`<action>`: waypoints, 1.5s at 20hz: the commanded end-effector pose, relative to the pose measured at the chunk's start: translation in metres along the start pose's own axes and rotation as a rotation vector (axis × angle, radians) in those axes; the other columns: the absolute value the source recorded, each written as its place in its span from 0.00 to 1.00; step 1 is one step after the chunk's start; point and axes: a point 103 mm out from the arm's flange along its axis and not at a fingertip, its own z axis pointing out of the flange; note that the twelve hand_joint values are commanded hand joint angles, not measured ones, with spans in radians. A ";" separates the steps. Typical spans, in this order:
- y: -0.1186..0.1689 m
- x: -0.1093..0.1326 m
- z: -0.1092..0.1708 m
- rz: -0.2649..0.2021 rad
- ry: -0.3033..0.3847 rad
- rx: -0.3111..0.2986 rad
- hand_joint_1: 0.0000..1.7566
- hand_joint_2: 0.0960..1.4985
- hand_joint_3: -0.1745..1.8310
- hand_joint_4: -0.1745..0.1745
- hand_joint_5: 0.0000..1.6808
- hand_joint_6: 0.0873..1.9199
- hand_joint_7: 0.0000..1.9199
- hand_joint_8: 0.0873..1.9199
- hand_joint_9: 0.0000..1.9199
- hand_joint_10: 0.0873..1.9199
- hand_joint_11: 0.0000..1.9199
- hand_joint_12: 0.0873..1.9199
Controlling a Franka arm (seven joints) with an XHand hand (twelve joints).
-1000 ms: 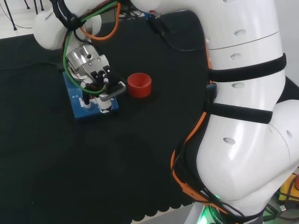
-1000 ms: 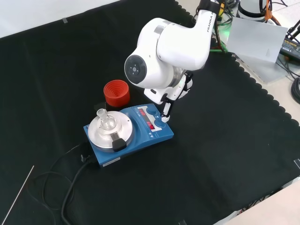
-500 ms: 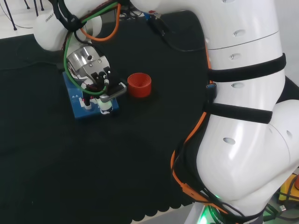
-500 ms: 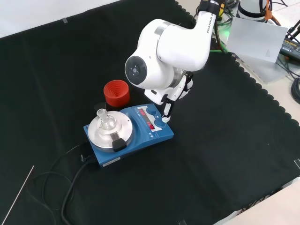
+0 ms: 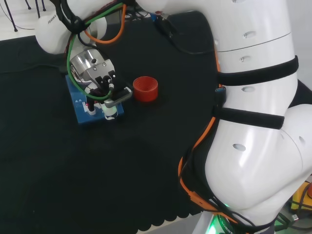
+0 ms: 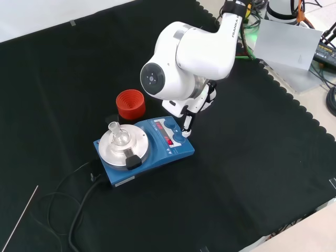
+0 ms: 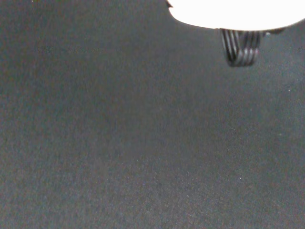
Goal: Turn on the heater.
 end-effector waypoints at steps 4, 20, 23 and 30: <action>-0.005 -0.002 -0.008 -0.003 0.007 -0.025 0.91 0.30 0.75 0.39 0.27 0.00 0.92 1.00 1.00 0.98 1.00 0.90; 0.002 -0.004 -0.008 0.004 0.001 -0.004 0.91 0.30 0.75 0.39 0.28 0.00 0.92 1.00 1.00 0.98 1.00 0.90; 0.003 -0.004 -0.008 0.003 -0.011 0.000 0.91 0.30 0.75 0.39 0.28 0.00 0.92 1.00 1.00 0.98 1.00 0.90; 0.005 -0.007 -0.004 0.003 0.001 0.000 0.91 0.30 0.75 0.39 0.28 0.00 0.92 1.00 1.00 0.98 1.00 0.90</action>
